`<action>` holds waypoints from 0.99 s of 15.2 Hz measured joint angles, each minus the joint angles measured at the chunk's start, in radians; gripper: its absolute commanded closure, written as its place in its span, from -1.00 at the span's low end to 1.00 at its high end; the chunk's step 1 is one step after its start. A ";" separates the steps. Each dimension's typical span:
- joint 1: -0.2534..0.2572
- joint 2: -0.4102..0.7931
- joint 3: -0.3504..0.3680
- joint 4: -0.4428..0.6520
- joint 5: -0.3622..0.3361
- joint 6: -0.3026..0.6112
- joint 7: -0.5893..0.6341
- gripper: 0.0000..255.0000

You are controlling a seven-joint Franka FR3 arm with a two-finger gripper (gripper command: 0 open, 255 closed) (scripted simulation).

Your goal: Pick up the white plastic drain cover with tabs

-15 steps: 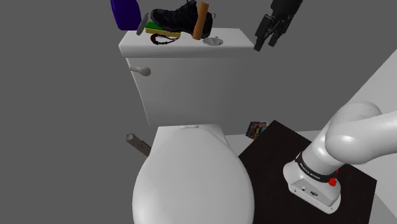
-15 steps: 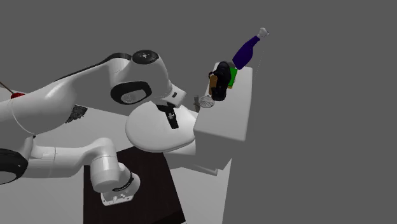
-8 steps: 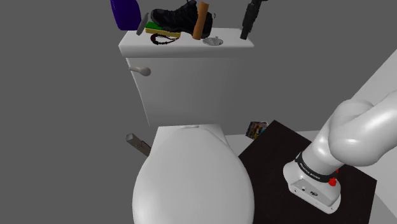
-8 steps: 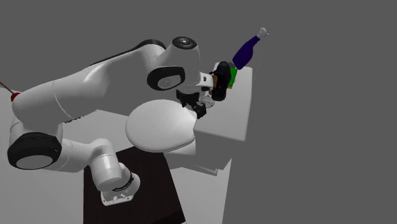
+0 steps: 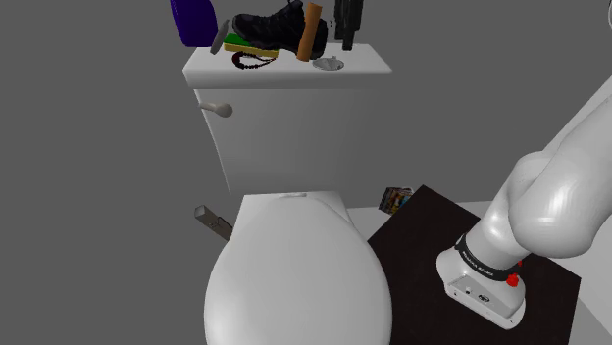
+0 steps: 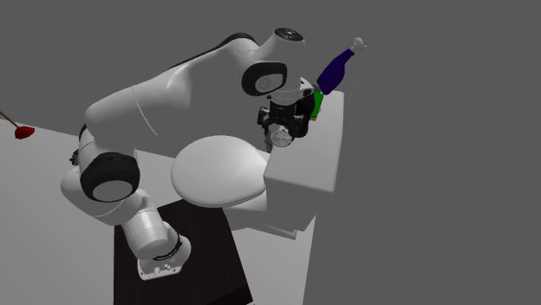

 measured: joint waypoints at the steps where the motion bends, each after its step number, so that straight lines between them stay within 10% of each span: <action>1: 0.001 0.004 0.001 -0.004 0.000 0.006 -0.010 -1.00; 7: 0.003 -0.017 0.001 -0.101 -0.005 0.084 -0.019 -1.00; 8: 0.003 -0.015 0.002 -0.106 -0.004 0.090 -0.019 1.00; 15: 0.004 -0.013 0.003 -0.102 -0.004 0.096 -0.016 1.00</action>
